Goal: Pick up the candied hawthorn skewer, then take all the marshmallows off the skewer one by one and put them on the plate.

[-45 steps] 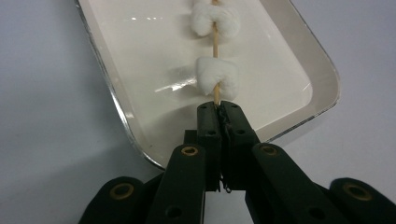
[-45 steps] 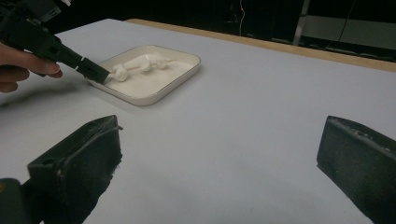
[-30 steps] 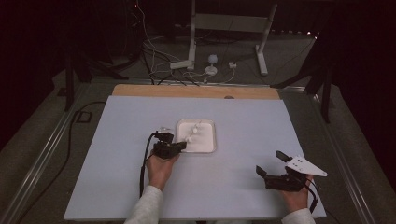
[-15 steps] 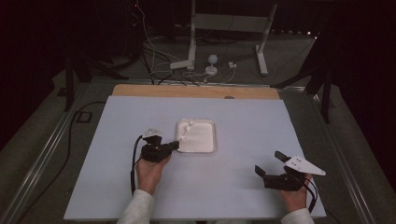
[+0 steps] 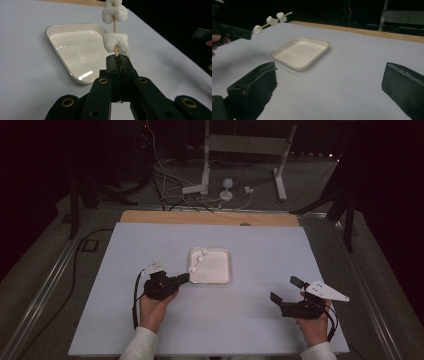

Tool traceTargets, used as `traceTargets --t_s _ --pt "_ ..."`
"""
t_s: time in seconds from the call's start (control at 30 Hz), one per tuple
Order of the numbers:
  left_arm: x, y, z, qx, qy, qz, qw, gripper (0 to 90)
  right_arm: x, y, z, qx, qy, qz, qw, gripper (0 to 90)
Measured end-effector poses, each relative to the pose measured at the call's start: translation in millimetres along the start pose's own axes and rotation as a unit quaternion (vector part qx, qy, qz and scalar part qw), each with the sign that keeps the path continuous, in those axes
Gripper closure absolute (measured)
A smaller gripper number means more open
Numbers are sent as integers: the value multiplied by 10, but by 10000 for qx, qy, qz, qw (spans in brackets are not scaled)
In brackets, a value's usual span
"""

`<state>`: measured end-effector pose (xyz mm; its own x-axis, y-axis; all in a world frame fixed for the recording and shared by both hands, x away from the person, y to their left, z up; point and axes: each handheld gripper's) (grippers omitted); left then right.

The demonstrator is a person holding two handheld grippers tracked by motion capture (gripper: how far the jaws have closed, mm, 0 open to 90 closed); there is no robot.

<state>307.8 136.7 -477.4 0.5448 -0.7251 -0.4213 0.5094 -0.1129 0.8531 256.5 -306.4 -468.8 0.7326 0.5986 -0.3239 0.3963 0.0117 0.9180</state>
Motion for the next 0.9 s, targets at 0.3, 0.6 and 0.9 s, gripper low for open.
traceTargets --t_s 0.3,0.6,0.9 --pt "-50 13 45 88 -199 152 9996 900 235 293 -103 -52 542 -40 9985 0" --pt "-21 9 93 250 -481 241 9982 900 517 512 -212 -39 872 -77 9962 0" --pt "-11 9 129 321 -623 280 9972 900 881 728 -376 6 1222 -252 9922 0"
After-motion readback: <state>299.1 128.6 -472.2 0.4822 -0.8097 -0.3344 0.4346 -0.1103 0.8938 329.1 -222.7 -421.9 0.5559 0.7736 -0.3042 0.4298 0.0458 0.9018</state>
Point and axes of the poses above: each handheld gripper's, and its own axes: x roughly forward along the jaws, y roughly out of its top, z roughly to its right, and after that the axes turned 6 degrees about x, right-handed
